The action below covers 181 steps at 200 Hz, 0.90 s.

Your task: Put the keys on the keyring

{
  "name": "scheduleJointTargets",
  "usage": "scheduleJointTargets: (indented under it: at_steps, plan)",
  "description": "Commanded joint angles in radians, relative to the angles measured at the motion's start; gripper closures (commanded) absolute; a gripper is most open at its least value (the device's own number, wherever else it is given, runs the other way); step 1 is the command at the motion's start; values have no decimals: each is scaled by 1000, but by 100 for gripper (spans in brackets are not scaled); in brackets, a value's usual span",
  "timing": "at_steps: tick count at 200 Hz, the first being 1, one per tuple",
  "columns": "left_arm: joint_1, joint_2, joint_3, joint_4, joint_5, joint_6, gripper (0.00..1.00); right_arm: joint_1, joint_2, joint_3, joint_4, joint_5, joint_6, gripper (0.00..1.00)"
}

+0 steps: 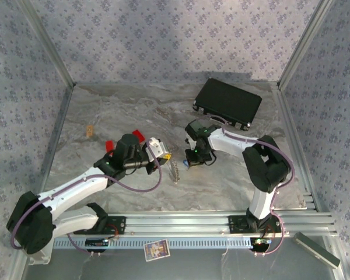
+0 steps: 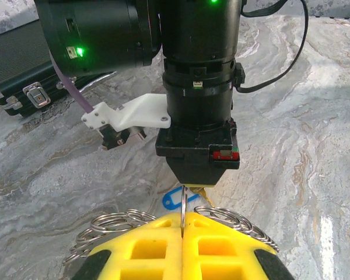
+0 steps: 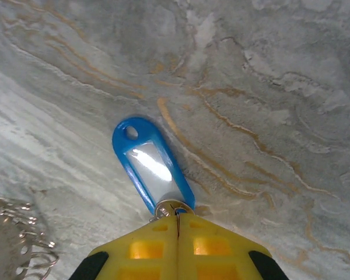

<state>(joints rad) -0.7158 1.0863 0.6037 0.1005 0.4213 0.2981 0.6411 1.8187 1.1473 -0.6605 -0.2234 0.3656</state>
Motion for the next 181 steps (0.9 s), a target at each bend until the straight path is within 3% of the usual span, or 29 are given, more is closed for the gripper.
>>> scheduleJointTargets:
  at_steps: [1, 44, 181]
  plan:
    - [-8, -23, 23, 16, 7, 16, 100, -2, 27, 19, -6, 30, -21, 100]
    - [-8, -8, 33, 20, 13, 18, 100, -1, 23, 23, -14, 56, -25, 85]
    - [-8, 1, 38, 17, 17, 22, 100, 17, -18, 37, -48, 93, -22, 82]
